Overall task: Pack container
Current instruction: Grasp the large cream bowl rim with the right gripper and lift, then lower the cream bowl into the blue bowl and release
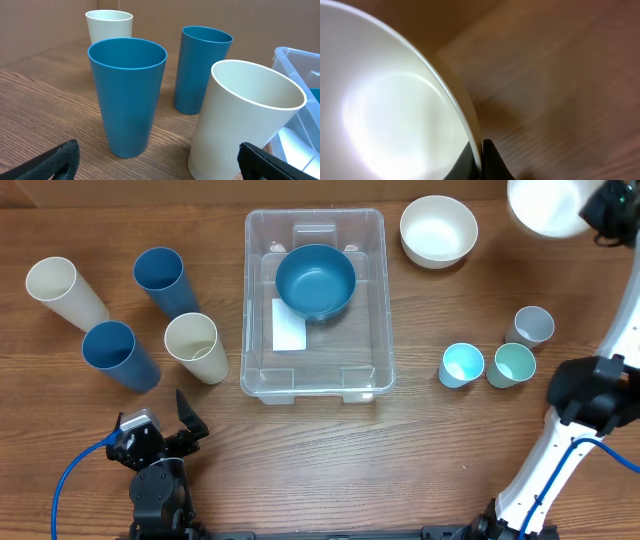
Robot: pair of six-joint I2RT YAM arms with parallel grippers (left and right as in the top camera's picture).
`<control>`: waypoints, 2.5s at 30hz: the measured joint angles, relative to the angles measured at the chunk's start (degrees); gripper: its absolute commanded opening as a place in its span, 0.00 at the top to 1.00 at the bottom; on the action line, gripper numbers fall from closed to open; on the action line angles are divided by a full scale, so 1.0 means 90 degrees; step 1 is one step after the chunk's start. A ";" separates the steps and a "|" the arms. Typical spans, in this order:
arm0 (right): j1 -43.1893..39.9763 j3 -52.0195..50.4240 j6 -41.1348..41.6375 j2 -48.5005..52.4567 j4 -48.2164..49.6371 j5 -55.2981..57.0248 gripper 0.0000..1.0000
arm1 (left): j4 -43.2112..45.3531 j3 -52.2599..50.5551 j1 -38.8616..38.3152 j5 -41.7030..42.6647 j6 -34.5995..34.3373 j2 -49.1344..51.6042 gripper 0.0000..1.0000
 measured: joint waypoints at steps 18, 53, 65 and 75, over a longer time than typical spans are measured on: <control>0.4248 -0.0083 -0.0789 0.0000 -0.0306 -0.0250 0.96 | 0.0000 0.0000 0.0000 0.0000 0.0000 0.0000 0.00; 0.4573 -0.1093 -0.0525 0.0182 0.0406 -0.0160 0.40 | 0.0000 0.0000 0.0000 0.0000 0.0000 0.0000 0.00; 0.3077 0.0648 0.0036 0.0129 -0.0318 0.0406 0.38 | 0.0000 0.0000 0.0000 0.0000 0.0000 0.0000 0.00; 0.2115 -0.1542 0.0695 0.0155 0.1362 0.0593 0.38 | 0.0000 0.0000 0.0000 0.0002 0.0000 0.0000 0.00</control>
